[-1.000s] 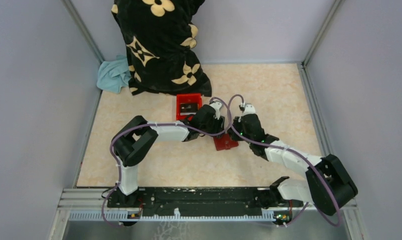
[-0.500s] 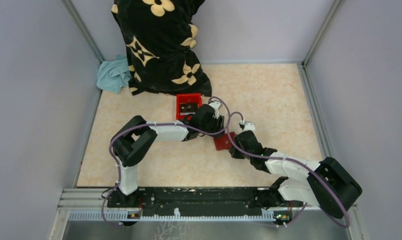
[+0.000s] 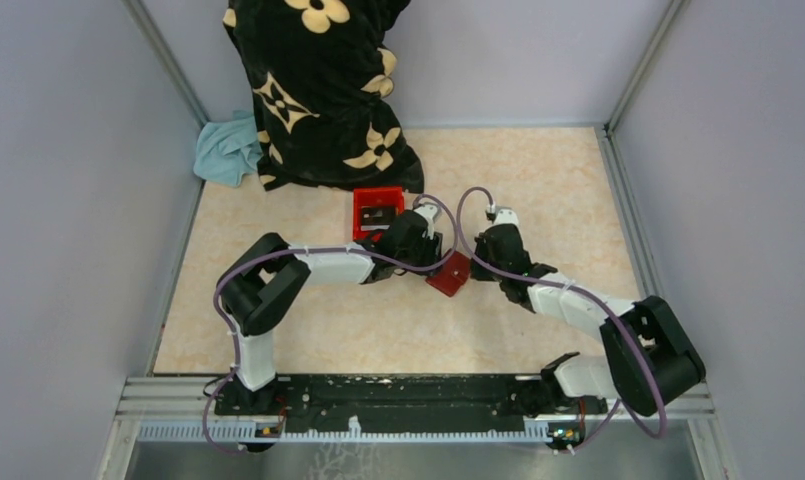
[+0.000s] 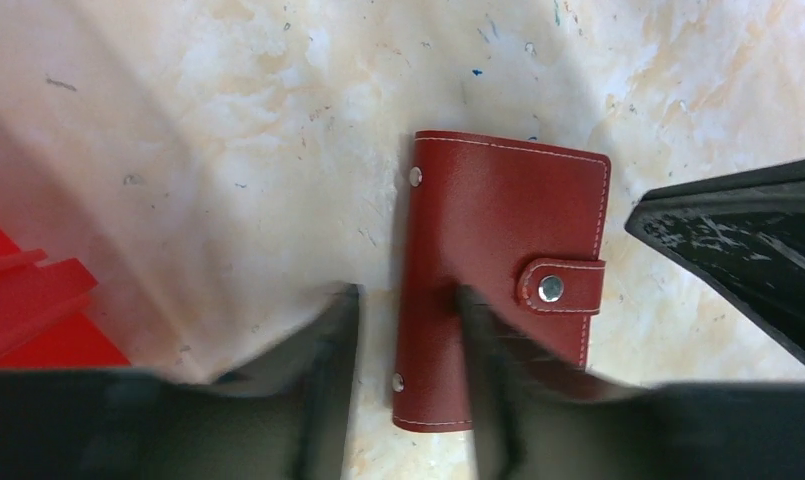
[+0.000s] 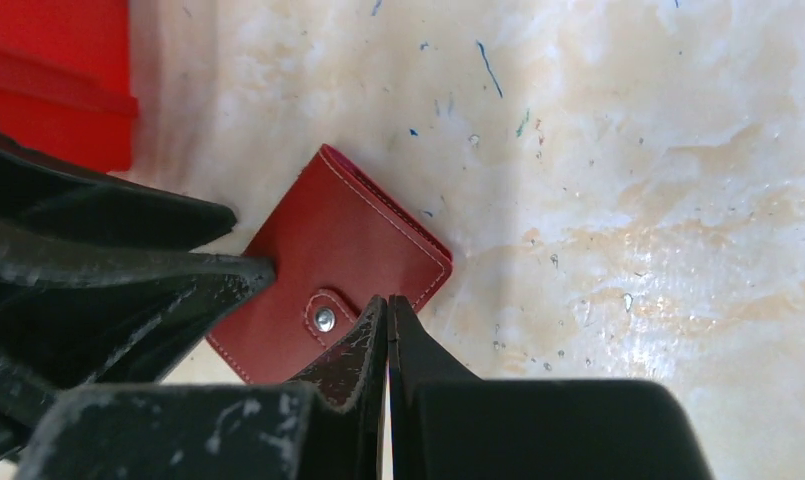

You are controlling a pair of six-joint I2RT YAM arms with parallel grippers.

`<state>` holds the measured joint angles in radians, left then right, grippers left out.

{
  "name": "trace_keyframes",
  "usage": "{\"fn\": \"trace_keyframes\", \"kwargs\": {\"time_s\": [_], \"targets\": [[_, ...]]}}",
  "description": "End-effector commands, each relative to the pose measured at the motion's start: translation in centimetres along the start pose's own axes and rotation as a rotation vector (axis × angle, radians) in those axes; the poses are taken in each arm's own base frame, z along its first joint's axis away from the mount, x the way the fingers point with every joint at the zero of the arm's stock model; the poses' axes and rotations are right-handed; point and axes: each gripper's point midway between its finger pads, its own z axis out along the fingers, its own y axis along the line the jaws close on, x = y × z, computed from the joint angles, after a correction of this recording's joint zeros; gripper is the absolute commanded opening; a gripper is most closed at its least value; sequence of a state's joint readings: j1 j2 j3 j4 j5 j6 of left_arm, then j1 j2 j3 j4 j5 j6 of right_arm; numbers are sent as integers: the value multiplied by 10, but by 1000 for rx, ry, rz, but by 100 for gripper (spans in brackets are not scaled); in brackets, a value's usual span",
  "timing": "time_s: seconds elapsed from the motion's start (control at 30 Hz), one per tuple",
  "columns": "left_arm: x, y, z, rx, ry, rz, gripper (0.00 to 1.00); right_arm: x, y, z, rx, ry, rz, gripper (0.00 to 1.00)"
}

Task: Take the credit cards out of the card holder

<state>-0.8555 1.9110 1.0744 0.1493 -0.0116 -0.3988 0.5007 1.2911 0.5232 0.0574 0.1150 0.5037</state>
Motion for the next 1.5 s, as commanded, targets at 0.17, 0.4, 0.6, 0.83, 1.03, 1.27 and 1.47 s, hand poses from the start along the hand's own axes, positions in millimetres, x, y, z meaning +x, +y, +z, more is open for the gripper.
{"fn": "trace_keyframes", "kwargs": {"time_s": [0.17,0.4,0.6,0.83,1.03,1.27,1.47], "targets": [[20,17,5,-63,93,-17,1,-34,28,-22,-35,-127,-211,13],[23,21,7,-67,112,-38,0,-29,48,-21,11,-175,-387,38],[27,22,10,-64,133,-47,0,-26,43,-15,104,-187,-488,42],[34,21,14,-39,173,-71,0,-25,61,-17,102,-240,-554,42],[40,15,17,6,207,-90,0,-22,61,-11,120,-242,-572,43],[52,-5,20,185,287,-170,0,-24,64,-15,88,-271,-539,42],[54,2,22,148,296,-154,0,-14,56,-11,119,-230,-545,42]]}}
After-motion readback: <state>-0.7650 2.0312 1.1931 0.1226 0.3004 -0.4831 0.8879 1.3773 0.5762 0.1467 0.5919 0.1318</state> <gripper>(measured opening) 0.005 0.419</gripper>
